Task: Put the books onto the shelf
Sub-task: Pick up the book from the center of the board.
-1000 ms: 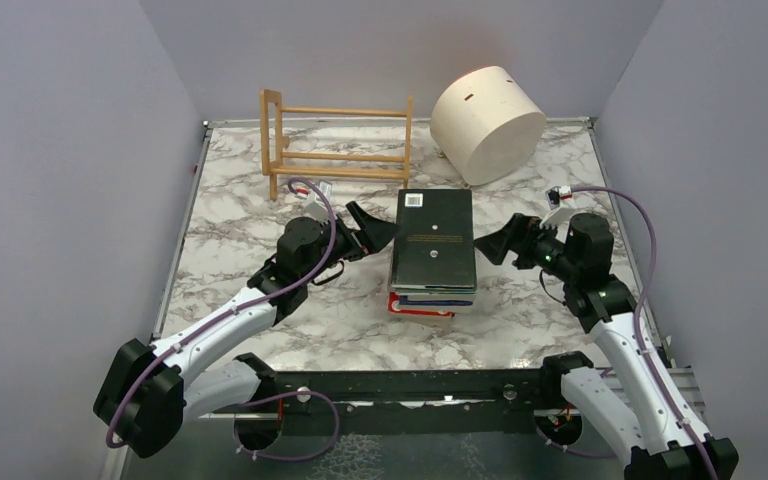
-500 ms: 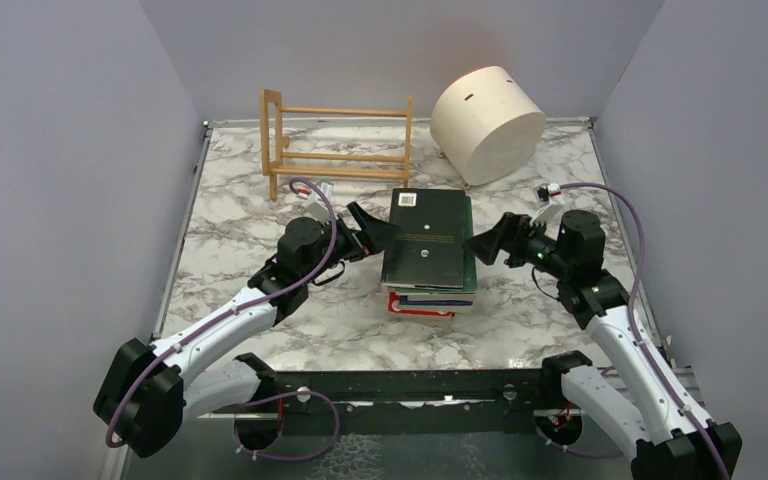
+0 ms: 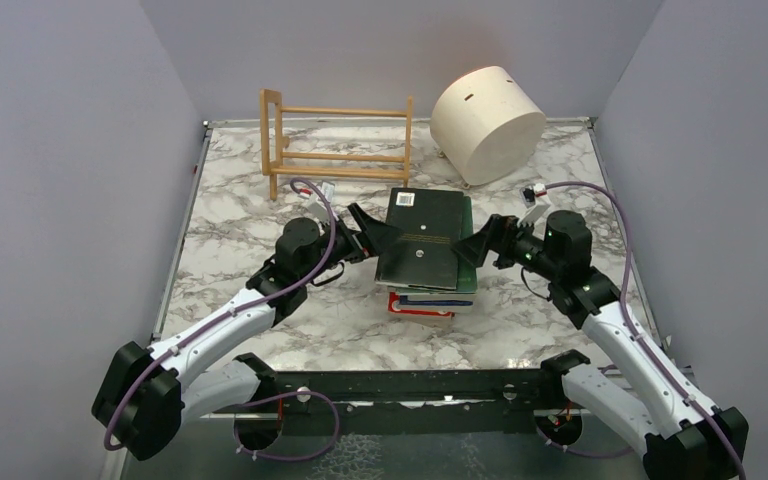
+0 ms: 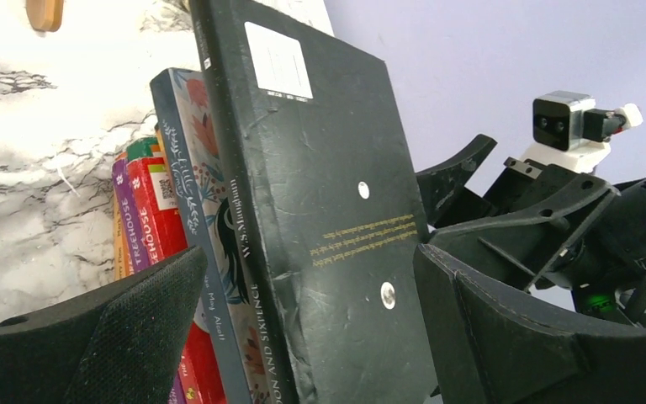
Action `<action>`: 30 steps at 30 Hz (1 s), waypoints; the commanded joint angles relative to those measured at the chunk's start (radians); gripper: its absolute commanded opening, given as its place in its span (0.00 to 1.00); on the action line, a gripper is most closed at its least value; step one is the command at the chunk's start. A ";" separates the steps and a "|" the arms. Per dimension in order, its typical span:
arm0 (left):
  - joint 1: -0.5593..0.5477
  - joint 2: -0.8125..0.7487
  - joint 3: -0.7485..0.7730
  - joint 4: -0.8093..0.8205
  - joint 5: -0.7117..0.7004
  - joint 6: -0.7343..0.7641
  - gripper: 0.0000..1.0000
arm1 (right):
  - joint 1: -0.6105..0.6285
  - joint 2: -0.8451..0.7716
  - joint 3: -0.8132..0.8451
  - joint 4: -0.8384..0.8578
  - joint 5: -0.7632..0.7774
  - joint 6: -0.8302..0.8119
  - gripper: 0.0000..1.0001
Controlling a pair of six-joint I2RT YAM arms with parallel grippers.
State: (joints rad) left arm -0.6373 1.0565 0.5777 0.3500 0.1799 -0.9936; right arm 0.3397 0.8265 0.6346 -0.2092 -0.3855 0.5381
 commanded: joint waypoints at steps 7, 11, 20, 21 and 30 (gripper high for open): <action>-0.013 -0.037 -0.013 0.020 0.036 -0.009 0.88 | 0.007 -0.058 0.050 -0.072 0.166 -0.031 1.00; -0.016 -0.041 -0.028 0.020 0.033 -0.014 0.88 | 0.006 -0.068 0.065 -0.091 0.178 -0.038 1.00; -0.024 -0.042 -0.030 0.021 0.038 -0.015 0.88 | 0.007 -0.082 0.070 -0.095 0.186 -0.043 1.00; -0.024 -0.044 -0.029 0.022 0.042 -0.016 0.88 | 0.007 -0.081 0.069 -0.095 0.187 -0.043 1.00; -0.038 -0.107 -0.086 0.024 0.051 -0.061 0.86 | 0.007 -0.066 0.059 -0.069 0.163 -0.044 1.00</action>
State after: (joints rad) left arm -0.6659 1.0004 0.5243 0.3519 0.2104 -1.0256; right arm 0.3416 0.7551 0.6708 -0.2909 -0.2256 0.5102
